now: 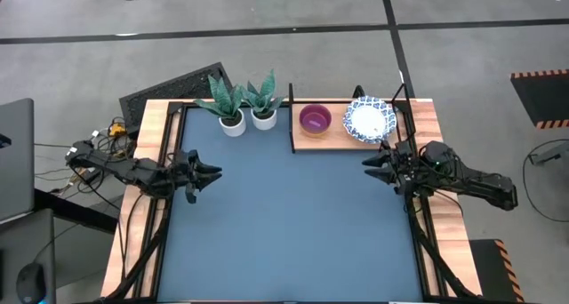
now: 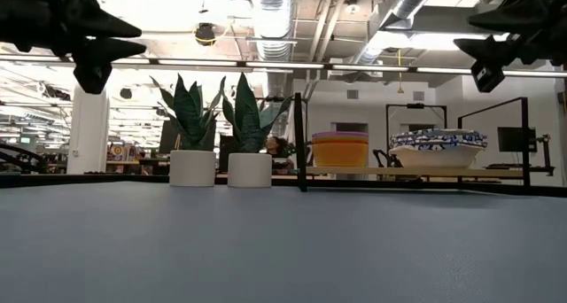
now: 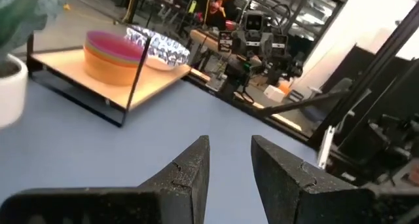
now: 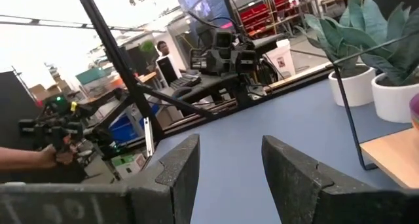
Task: Place and stack bowls onto a shelf
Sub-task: Return to Home Position
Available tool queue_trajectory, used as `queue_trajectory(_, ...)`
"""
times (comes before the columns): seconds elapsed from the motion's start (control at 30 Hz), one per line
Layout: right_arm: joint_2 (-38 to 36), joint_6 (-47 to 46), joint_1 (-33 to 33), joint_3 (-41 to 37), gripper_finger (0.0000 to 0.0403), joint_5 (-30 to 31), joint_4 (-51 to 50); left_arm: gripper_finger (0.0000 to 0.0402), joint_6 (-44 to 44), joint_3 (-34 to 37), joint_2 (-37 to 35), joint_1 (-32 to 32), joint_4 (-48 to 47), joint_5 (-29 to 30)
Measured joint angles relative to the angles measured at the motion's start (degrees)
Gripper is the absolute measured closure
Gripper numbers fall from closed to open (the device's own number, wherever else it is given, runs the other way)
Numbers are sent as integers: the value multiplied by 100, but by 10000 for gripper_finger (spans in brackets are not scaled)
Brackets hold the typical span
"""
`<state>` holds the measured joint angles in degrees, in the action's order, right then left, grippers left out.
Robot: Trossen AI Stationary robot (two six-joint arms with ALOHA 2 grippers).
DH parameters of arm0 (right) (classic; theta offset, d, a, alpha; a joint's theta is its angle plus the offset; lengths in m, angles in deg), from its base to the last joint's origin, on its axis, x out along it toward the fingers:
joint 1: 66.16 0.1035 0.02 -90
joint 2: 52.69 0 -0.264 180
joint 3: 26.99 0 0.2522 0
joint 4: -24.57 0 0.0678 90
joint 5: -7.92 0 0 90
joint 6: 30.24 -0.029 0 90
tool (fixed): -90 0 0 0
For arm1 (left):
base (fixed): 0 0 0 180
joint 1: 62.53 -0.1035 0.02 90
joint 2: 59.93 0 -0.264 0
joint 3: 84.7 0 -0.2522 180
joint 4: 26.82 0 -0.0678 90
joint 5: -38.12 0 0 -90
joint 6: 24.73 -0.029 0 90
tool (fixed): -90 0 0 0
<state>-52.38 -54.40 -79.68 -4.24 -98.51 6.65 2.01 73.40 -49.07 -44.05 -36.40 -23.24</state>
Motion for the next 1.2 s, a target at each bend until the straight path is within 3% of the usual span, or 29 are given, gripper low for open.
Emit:
queue_trajectory(0.13, 1, 304, 0, 0, 213, -19, -12, 303, 57, 0, -7, -2, 49, -27)
queue_trajectory(0.5, 1, 1525, 0, 4, 213, -16, 117, 303, -1433, 0, -658, 0, 551, -1153)
queue_trajectory(0.73, 1, 1567, 0, 4, 213, -16, 107, 303, -1602, 2, -1076, -4, -352, -529)
queue_trajectory(1.03, -1, 1921, 0, 4, 213, -12, 113, 303, -1061, 753, -1075, -3, 214, -786)
queue_trajectory(1.2, 1, 1955, 0, 4, 213, -10, 151, 303, -948, 748, -1080, -9, 236, -859)
